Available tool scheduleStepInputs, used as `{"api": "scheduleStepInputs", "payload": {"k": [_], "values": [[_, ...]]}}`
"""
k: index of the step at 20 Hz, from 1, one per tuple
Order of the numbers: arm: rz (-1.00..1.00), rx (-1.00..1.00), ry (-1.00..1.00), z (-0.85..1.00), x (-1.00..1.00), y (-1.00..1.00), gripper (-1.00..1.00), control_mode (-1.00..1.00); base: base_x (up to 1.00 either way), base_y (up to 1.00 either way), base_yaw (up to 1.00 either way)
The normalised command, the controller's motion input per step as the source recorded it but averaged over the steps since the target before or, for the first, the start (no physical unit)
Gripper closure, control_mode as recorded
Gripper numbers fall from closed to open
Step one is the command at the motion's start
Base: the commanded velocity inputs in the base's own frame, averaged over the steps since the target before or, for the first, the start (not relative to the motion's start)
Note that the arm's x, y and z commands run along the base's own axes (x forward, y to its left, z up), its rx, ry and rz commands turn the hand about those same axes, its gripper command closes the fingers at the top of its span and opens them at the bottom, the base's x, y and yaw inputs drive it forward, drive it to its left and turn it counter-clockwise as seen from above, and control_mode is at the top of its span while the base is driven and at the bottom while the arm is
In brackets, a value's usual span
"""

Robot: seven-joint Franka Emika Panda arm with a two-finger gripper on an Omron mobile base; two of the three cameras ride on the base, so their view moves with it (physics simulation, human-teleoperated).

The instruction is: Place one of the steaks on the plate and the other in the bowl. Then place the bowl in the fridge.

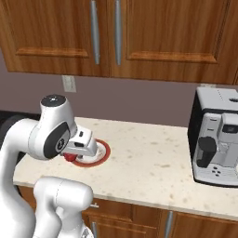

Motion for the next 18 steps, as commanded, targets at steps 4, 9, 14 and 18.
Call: {"api": "scheduleStepInputs", "payload": {"k": [4,9,14,18], "values": [[0.0,0.0,0.01,0.0,0.21,0.11,1.0,-1.0,0.56,0.36,0.0],[0.0,0.0,0.01,-0.13,0.76,0.42,1.0,-1.0,0.0,0.0,0.0],[0.04,0.0,0.0,-0.26,0.49,0.17,1.0,-1.0,0.0,0.0,0.0],[0.06,0.02,0.0,-0.44,0.4,0.0,1.0,-1.0,0.0,0.0,0.0]]}}
